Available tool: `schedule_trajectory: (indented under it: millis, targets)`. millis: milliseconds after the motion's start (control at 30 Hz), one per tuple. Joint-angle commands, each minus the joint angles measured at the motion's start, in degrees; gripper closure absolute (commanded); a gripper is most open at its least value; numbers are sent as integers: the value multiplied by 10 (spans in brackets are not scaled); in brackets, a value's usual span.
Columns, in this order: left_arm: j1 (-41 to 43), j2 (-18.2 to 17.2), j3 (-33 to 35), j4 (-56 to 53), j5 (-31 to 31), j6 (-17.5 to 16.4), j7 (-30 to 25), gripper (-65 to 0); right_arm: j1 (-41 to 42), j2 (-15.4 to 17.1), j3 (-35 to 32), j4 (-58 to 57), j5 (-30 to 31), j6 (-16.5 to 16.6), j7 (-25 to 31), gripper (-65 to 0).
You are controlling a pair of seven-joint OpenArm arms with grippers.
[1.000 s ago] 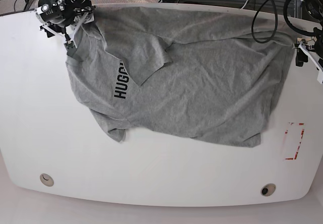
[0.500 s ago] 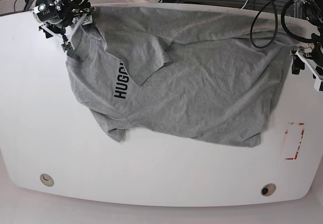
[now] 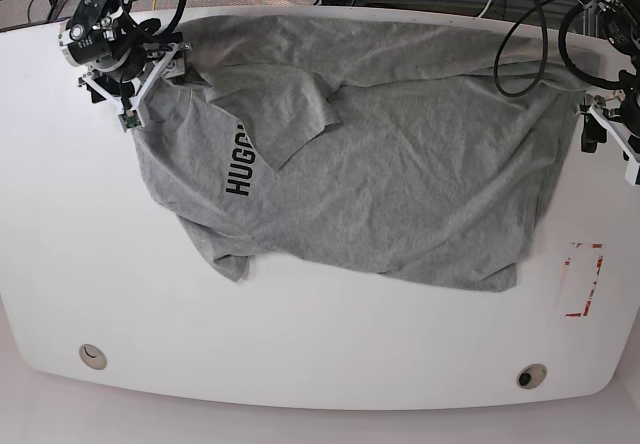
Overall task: Fold the T-shirt properly
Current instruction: 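Move both grippers along the shirt sides toward the hem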
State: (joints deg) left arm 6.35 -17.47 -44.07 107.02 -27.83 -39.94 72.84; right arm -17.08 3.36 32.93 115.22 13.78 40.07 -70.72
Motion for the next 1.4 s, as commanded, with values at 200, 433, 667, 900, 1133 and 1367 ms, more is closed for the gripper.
schedule_trajectory:
  millis: [200, 433, 667, 900, 1133, 1367]
  targets:
    - [-5, -9, -3, 8, -5, -1, -8, -421, 73, 5, 2, -1, 2, -1, 14, -503]
    - [-23, -9, -3, 7, -4, -1, -8, -421, 146, 6, 3, -63, 2, -1, 34, -503]
    - [-28, -9, -3, 7, -4, -1, -7, -421, 205, 22, 0, -144, 2, -1, 108, -503]
    - [-28, -9, -3, 7, -4, -1, -7, -421, 258, 72, 0, -272, 2, -1, 171, -503]
    - [-28, -9, -3, 7, -4, -1, -7, -421, 276, 110, -1, -393, 2, -1, 245, -503]
    - [-28, -9, -3, 7, -4, -1, -7, -421, 271, 108, -1, -438, 2, -1, 267, -503]
